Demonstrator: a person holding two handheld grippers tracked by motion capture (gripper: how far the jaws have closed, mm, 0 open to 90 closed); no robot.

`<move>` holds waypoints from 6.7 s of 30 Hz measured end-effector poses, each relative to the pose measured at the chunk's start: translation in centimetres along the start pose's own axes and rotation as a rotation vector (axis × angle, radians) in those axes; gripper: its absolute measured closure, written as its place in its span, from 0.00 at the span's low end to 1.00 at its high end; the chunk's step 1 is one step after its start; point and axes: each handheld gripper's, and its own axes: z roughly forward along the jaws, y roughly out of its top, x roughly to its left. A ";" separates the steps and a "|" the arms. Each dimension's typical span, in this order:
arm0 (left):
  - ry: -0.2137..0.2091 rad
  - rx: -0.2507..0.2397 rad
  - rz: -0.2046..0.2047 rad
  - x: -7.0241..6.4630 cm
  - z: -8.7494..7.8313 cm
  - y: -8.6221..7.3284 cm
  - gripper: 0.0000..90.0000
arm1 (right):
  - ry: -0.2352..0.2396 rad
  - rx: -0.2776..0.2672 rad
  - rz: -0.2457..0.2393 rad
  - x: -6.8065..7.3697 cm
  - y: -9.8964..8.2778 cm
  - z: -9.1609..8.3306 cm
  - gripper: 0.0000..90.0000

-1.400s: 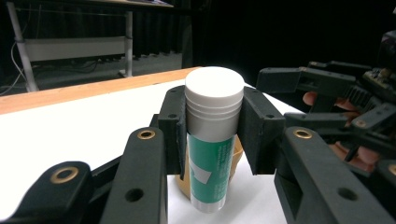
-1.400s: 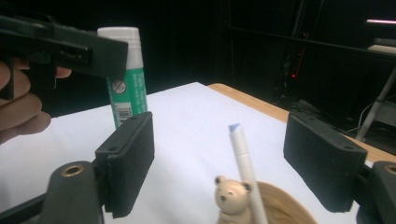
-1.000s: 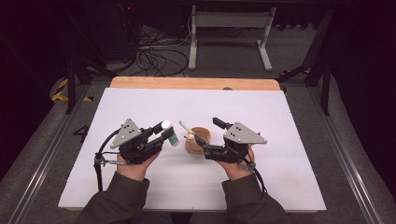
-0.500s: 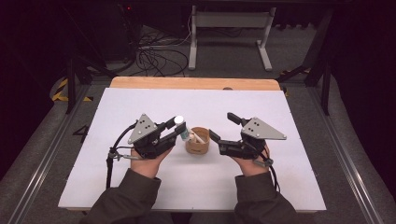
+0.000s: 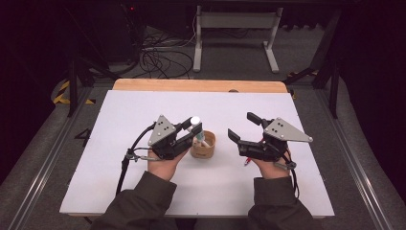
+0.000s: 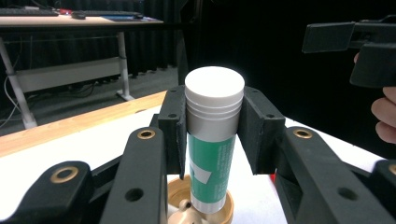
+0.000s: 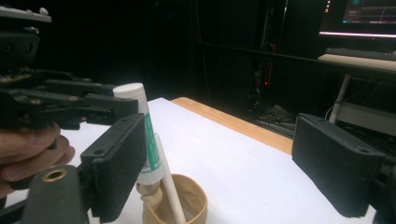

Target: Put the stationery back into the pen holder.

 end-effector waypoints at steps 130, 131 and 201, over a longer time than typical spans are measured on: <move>-0.061 0.088 0.070 -5.4 2.6 -2.6 0.77 | -0.014 0.003 -0.005 -1.8 0.3 -1.9 0.22; -0.059 0.090 0.071 -5.4 2.4 -2.7 0.79 | -0.013 0.005 -0.007 -1.8 0.3 -1.9 0.22; 0.004 0.235 0.052 -2.7 2.0 -5.8 1.00 | -0.010 0.008 -0.005 -1.8 0.3 -1.8 0.22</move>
